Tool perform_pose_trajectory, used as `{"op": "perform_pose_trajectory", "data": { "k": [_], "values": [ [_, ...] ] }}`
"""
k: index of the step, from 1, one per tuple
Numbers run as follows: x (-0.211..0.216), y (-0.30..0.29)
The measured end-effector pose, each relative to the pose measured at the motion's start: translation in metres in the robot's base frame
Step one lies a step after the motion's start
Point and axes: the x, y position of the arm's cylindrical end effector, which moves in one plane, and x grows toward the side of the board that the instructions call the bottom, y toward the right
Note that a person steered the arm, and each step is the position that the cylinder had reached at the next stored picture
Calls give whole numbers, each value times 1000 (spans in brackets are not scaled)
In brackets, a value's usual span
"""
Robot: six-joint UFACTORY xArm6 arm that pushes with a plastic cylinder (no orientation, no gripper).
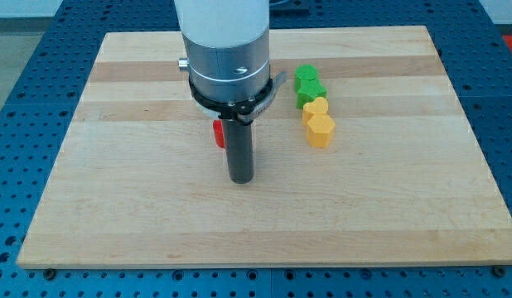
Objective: Push the blue cube towards the center left
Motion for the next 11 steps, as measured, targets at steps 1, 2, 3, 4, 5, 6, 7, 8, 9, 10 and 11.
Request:
{"op": "perform_pose_trajectory", "data": {
  "k": [1,2,3,4,5,6,7,8,9,10,11],
  "values": [
    [0,1],
    [0,7],
    [-1,36],
    [-7,46],
    [-17,46],
    [-23,25],
    [-23,-10],
    [-23,-40],
    [-30,-63],
    [-36,-91],
    [-46,-122]
  ]
}}
